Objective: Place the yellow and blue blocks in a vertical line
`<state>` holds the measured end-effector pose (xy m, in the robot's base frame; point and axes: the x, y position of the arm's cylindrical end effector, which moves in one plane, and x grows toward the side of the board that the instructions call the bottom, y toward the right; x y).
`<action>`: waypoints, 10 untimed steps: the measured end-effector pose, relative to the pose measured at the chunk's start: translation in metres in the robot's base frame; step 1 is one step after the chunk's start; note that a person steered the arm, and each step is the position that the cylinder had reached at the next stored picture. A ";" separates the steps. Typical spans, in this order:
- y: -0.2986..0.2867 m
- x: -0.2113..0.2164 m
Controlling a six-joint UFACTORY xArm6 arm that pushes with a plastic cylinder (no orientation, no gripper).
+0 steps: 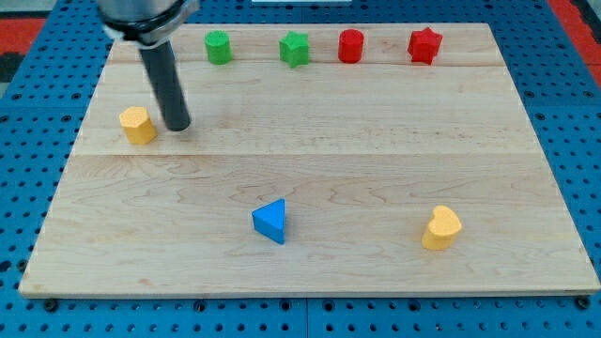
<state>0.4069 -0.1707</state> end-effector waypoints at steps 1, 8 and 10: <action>-0.016 0.042; 0.147 0.050; 0.190 0.173</action>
<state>0.5797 0.0194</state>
